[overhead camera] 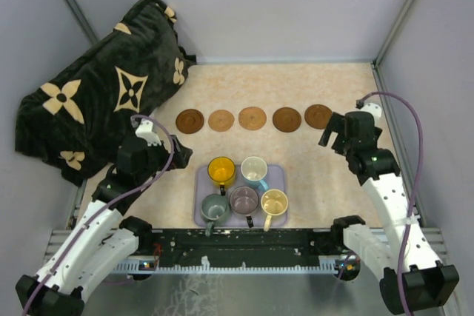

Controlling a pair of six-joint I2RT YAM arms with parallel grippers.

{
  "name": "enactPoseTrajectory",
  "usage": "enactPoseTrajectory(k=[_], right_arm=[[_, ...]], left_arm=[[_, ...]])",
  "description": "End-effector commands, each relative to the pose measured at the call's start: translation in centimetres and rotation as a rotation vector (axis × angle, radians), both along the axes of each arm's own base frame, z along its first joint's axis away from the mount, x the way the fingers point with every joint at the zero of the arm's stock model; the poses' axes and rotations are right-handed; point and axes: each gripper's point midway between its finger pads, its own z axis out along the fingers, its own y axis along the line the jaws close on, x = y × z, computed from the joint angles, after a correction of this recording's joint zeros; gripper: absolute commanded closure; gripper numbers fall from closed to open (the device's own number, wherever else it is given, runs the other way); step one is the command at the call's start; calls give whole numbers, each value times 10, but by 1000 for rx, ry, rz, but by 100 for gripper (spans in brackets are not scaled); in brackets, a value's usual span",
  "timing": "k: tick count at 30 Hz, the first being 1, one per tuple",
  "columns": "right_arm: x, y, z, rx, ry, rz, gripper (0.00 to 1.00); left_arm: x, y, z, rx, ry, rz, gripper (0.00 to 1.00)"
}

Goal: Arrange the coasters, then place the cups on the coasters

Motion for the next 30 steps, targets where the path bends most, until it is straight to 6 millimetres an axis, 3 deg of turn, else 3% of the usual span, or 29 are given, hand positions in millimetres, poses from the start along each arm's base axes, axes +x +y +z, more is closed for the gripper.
enactPoseTrajectory(k=[1,10,19,24,30], right_arm=[[-11,40,11,45,-19,184,4],[-45,126,9,94,28,438,20],[-80,193,-20,87,106,667,25],[-87,217,-32,63,133,738,26],[-89,229,-40,71,146,769,28]], left_arm=[[-12,-1,-16,-11,57,-9,0],[-15,-2,-20,-23,67,-16,0],[-15,-6,-21,-30,75,-29,0],[-14,-6,-23,-37,78,-22,0],[-13,-5,-26,-37,83,-13,0]])
